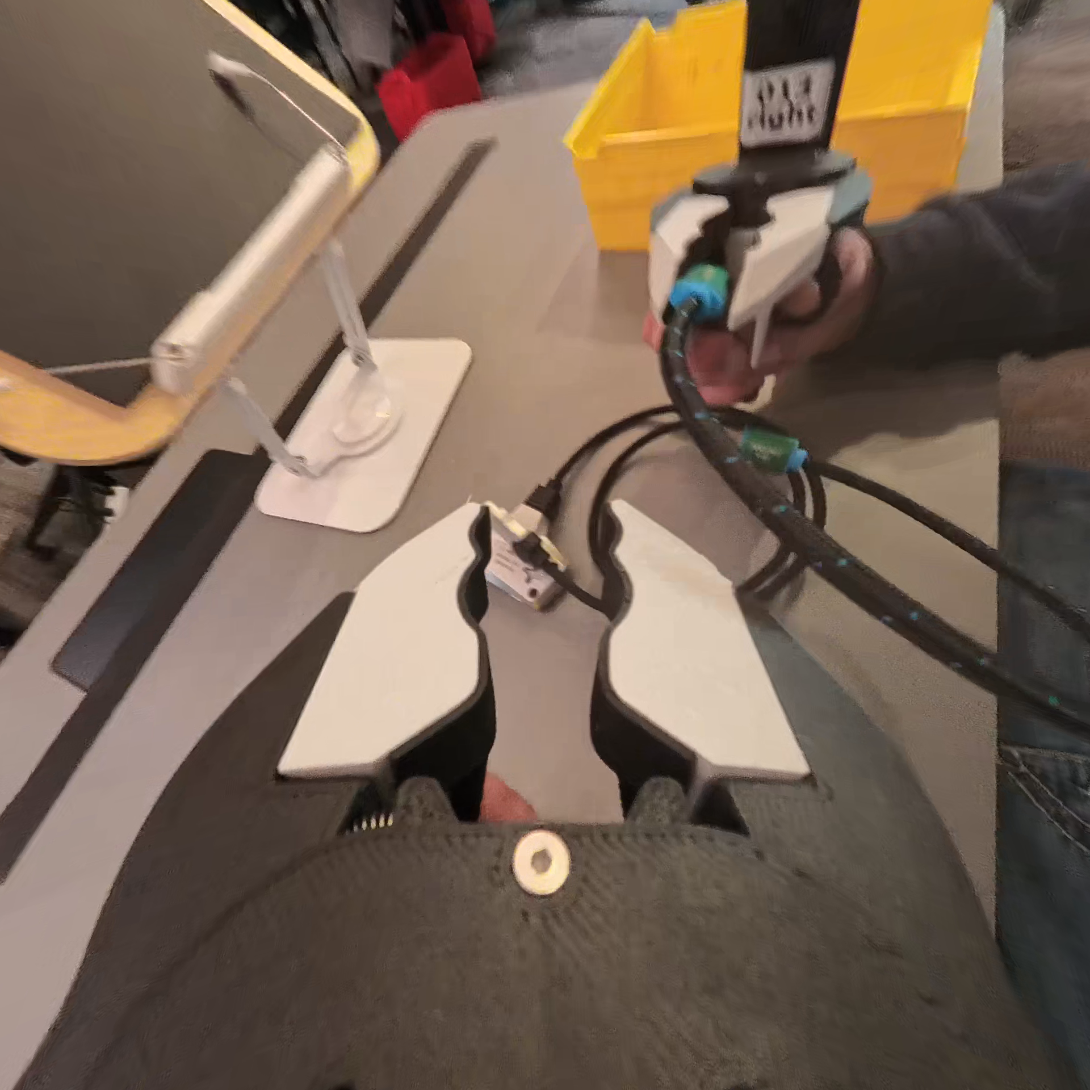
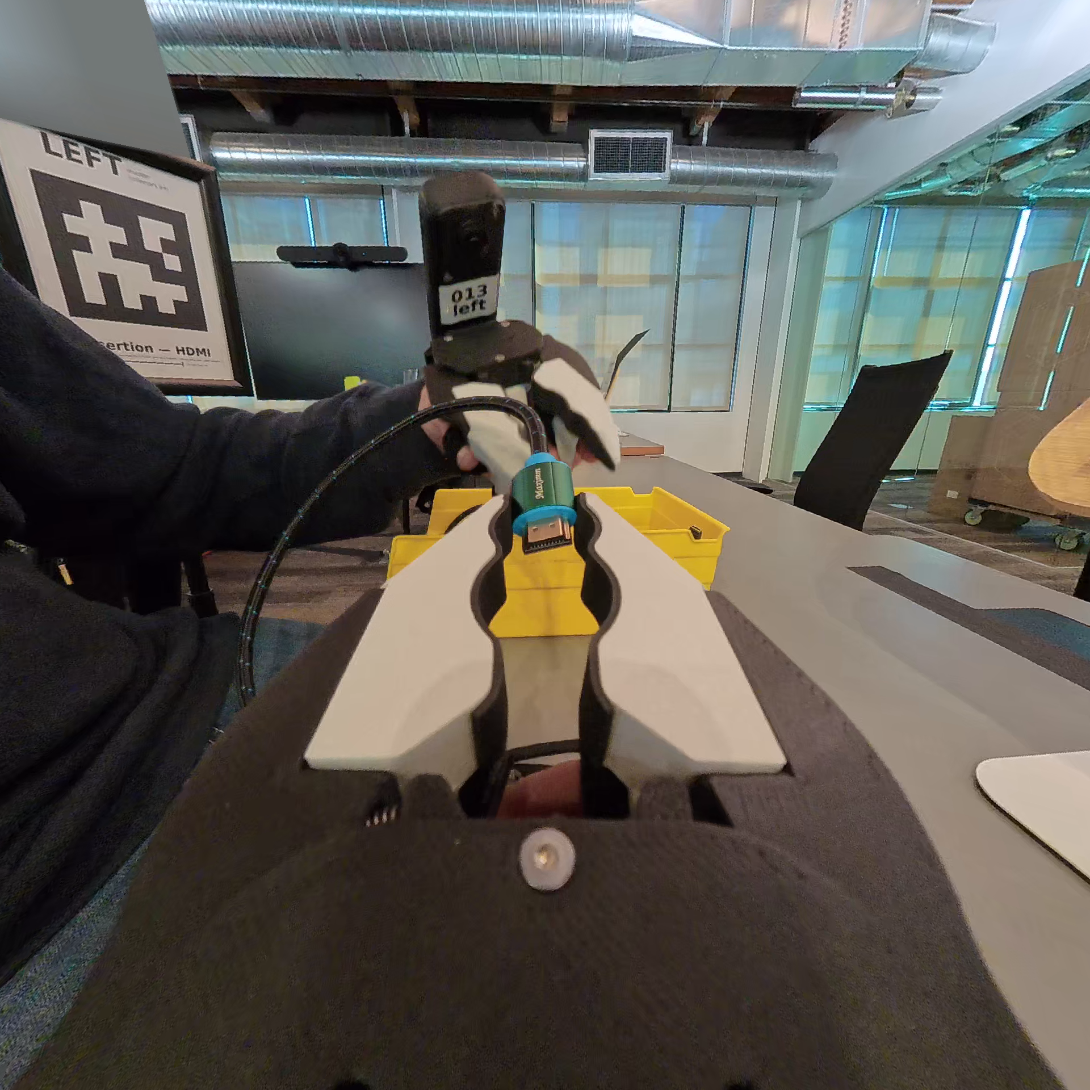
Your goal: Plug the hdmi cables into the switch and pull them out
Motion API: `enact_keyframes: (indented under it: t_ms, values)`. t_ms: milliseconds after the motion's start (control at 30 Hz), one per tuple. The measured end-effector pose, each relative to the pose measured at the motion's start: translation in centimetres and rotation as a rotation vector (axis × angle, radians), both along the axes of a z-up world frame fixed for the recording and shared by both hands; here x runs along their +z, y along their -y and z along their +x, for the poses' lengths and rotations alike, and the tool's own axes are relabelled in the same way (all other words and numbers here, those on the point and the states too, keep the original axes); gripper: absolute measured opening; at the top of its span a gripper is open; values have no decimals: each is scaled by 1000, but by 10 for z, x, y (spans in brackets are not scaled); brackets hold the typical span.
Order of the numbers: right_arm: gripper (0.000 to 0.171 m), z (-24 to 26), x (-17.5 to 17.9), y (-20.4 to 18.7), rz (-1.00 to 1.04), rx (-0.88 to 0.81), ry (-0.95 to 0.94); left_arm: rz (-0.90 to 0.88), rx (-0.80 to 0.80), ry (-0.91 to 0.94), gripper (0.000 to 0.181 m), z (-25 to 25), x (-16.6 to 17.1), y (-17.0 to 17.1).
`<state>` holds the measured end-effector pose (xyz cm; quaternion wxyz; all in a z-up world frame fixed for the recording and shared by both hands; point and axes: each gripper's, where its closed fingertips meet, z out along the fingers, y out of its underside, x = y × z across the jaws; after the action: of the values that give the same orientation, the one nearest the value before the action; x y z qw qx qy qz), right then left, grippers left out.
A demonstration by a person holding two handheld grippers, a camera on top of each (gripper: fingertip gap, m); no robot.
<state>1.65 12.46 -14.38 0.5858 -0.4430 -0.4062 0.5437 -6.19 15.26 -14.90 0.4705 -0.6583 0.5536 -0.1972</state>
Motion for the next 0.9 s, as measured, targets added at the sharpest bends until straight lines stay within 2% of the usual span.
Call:
enact_keyframes:
  t_ms: [133, 367, 500, 900]
  values:
    - [19, -3, -3, 2, 4, 10, 18, -30, -92, 24, 43, 33, -24, 17]
    - [18, -8, -8, 5, 3, 25, 56, -27, -141, 224, 45, 63, -8, 23]
    - [18, -13, -15, 6, 1, 34, 102, -11, -164, 215, 44, 68, -7, 27]
    - [18, -21, -28, 9, -3, 51, 182, -16, -205, 199, 18, 74, -8, 37]
